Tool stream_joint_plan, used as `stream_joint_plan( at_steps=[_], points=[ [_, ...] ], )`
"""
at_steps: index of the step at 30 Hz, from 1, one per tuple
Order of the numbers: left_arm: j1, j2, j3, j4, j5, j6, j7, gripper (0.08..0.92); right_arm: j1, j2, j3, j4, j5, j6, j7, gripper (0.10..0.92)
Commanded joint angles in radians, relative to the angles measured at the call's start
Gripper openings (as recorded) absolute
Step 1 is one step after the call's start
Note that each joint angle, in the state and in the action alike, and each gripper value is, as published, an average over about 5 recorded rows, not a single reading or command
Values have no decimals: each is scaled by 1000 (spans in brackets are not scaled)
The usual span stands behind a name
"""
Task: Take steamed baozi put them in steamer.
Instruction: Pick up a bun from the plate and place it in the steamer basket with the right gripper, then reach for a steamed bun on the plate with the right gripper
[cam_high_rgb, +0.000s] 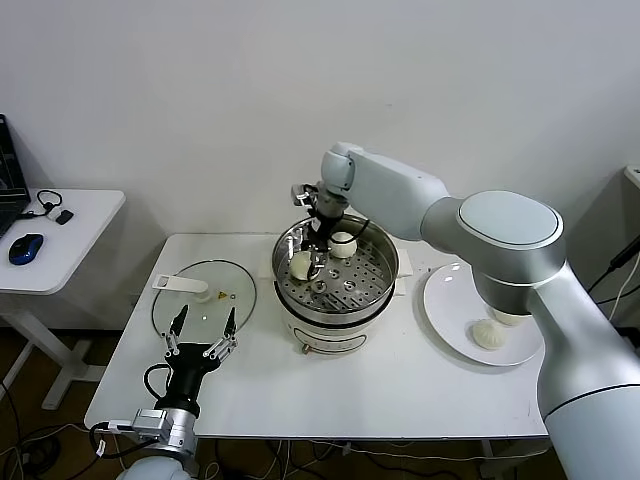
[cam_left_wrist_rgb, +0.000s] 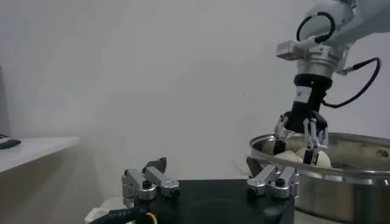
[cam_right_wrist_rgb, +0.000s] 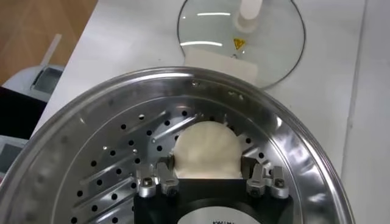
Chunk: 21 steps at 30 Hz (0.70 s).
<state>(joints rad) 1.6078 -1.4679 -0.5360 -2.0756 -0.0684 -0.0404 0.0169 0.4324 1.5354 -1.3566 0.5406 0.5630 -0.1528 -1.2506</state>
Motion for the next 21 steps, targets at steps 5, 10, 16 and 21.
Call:
stream_joint_plan(
  at_steps=[5, 10, 16, 21],
  points=[
    [4, 0, -1, 2, 0, -2, 0, 823, -7, -12, -2, 21, -11, -1, 4, 761],
    [4, -1, 0, 1, 1, -2, 0, 823, 5, -34, 2, 55, -6, -6, 4, 820],
    [4, -1, -1, -3, 2, 0, 0, 823, 56, -92, 6, 126, 19, -4, -3, 823],
    [8, -1, -2, -4, 4, 0, 0, 823, 122, -179, 0, 225, 40, -2, -12, 823]
  ],
)
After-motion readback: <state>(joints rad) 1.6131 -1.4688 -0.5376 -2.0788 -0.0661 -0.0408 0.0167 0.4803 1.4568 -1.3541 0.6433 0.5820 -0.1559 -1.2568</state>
